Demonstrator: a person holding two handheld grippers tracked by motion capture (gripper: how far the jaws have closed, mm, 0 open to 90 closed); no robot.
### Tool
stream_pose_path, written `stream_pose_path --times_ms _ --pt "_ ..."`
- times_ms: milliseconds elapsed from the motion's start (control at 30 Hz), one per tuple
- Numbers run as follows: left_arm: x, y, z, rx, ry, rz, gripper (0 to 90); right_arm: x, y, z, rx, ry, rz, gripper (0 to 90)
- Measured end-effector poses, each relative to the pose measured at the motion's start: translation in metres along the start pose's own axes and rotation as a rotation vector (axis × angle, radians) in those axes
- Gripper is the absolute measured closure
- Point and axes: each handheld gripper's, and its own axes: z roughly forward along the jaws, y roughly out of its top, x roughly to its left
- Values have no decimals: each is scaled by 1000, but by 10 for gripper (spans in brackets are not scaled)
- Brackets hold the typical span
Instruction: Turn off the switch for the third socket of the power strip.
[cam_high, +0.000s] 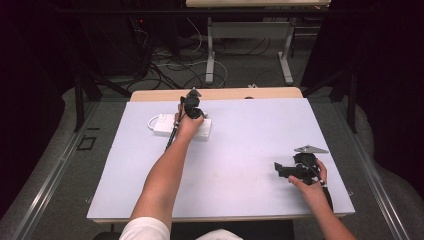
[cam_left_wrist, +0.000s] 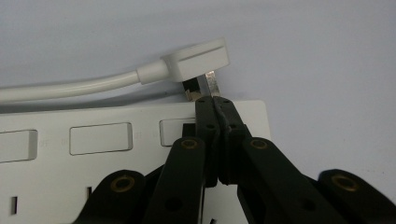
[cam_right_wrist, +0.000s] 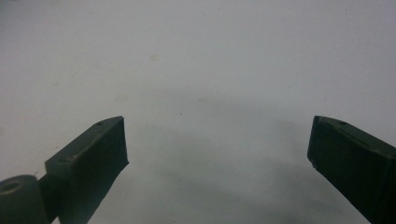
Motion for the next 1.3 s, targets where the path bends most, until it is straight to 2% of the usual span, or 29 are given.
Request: stream_pose_path --times_ms 167,200,433,600,667,900,1300 --pt "0 1 -2 -4 7 4 868 0 0 0 0 0 0 44" --pt "1 1 -3 -1 10 19 861 0 0 0 0 0 0 44" --pt "0 2 -8 -31 -4 7 804 0 0 0 0 1 -2 44" --pt "0 2 -12 -44 -6 10 769 0 0 0 1 2 -1 44" --pt "0 3 -14 -54 1 23 756 0 0 0 1 2 1 44" --pt "-1 3 -19 -72 -28 15 691 1 0 0 2 3 -2 44" --pt "-8 4 -28 -110 -47 56 547 1 0 0 1 5 -2 44"
